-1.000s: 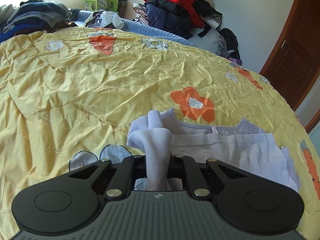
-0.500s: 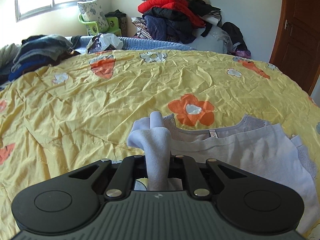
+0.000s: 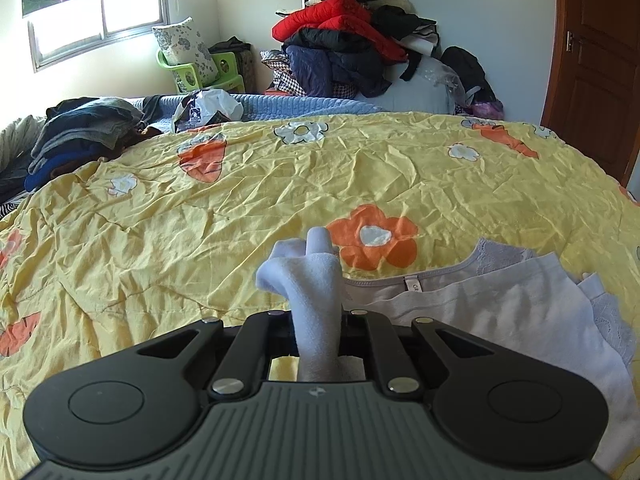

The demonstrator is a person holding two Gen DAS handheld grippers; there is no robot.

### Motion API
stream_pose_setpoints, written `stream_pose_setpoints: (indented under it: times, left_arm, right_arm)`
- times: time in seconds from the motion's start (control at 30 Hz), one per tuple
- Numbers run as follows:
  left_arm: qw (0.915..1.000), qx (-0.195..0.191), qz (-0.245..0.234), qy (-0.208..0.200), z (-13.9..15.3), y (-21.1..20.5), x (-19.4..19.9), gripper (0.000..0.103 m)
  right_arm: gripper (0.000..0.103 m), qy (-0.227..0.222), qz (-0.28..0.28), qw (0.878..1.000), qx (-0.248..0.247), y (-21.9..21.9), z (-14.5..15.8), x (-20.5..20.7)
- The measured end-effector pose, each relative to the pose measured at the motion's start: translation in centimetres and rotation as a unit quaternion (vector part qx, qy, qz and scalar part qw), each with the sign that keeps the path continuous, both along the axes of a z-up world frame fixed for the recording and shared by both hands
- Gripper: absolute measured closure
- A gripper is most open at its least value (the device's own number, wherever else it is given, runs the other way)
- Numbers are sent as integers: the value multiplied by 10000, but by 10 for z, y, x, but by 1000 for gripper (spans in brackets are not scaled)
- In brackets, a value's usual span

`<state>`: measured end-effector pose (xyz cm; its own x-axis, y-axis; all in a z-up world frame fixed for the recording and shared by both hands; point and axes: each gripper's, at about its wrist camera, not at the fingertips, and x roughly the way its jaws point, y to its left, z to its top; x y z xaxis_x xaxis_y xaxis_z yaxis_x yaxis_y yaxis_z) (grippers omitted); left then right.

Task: Fold small clothes
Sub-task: 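Lift the held edge and fold it over the shirt body with both grippers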

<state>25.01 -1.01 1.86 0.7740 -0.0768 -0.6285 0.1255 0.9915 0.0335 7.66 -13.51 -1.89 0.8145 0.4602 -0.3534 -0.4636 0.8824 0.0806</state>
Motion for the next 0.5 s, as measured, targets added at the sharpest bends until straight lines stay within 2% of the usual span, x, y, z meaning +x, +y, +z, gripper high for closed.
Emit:
stream_pose_setpoints:
  times: [0.13, 0.3, 0.5]
  left_arm:
    - [10000, 26, -28, -84, 5, -9, -1, 94]
    - [9999, -117, -45, -117, 12, -21, 1, 94]
    - [9994, -153, -222, -195, 20, -48, 2, 94]
  right_arm:
    - [93, 38, -84, 9997, 224, -11, 0, 3]
    - [93, 136, -208, 9981, 557, -30, 0, 5]
    - [93, 85, -482, 9965, 683, -51, -2, 4]
